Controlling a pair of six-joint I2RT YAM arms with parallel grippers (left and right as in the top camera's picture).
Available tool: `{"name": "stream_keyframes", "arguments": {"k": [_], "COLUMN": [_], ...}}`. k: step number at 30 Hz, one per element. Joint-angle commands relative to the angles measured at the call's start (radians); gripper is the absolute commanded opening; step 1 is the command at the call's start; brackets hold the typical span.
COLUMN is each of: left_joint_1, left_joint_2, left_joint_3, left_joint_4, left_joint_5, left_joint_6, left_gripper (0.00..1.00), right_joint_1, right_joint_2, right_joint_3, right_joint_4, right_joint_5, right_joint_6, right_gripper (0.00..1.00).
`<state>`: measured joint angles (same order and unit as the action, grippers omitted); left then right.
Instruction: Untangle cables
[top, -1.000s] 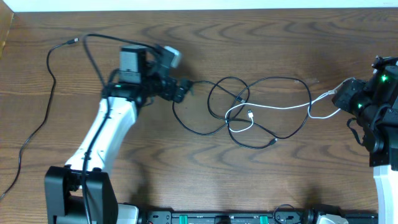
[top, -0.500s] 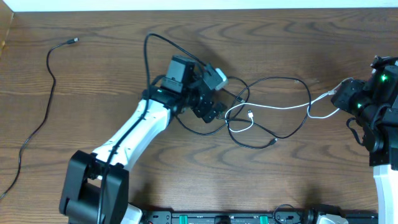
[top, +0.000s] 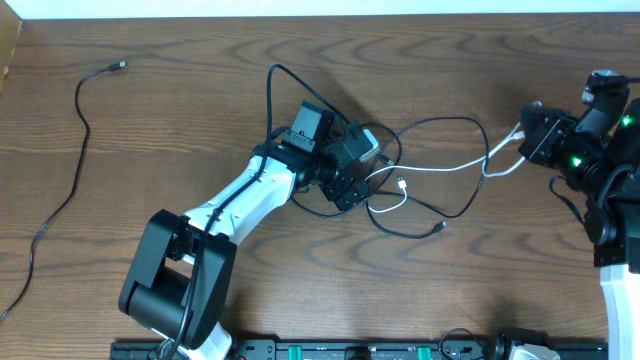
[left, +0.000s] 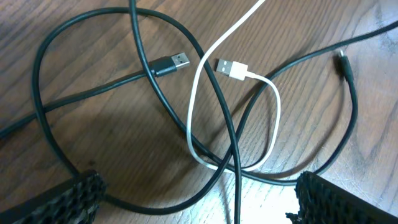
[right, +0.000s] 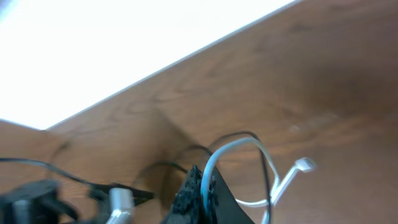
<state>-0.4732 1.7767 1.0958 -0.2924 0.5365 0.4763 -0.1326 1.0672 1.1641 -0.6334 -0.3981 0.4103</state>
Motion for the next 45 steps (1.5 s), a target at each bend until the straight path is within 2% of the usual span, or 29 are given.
{"name": "stream_keyframes", "arguments": {"k": [1,5,8,15,22,27,33,42,45], "left_joint_1": [0.0,0.0,0.0,0.0,0.0,0.0,0.0,0.0,0.0], "left_joint_2": [0.014,0.014,0.014,0.014,0.014,0.014,0.014,0.014,0.014], "left_joint_3": [-0.001,-0.001,-0.001,-0.001,-0.001,-0.001,-0.001,-0.001,-0.001], "left_joint_4": [-0.005,-0.005,-0.006,-0.005,-0.006,-0.006,-0.007,-0.007,-0.01], "left_joint_5": [-0.002,-0.002,-0.002,-0.002,-0.002,-0.002,-0.002,-0.002,-0.002], "left_joint_6": [0.018,0.018,0.018,0.018,0.017,0.017,0.017,0.017,0.017], "left_gripper": [0.98,0.98,0.99,0.99,0.99,0.98,0.98,0.99,0.99], "right_joint_1": [-0.003,-0.003,-0.003,-0.003,-0.004,-0.004,-0.004,-0.016,-0.031], "right_joint_2": [0.001,0.001,0.0,0.001,0.001,0.001,0.001,0.001,0.004], "right_joint_3": [0.005,0.005,0.005,0.005,0.005,0.005,0.005,0.005,0.005], "right_joint_4": [0.06,0.165,0.326,0.605,0.755,0.921,1.073,1.093,1.061], "right_joint_5": [-0.158,-0.265,-0.351,-0.418,-0.415,-0.325,-0.085,0.198,0.232], "right_joint_6": [0.058,0.129,0.246,0.41,0.485,0.587,0.65,0.646,0.581], "right_gripper": [0.01,0.01,0.01,0.01,0.01,0.01,0.01,0.01,0.01]}}
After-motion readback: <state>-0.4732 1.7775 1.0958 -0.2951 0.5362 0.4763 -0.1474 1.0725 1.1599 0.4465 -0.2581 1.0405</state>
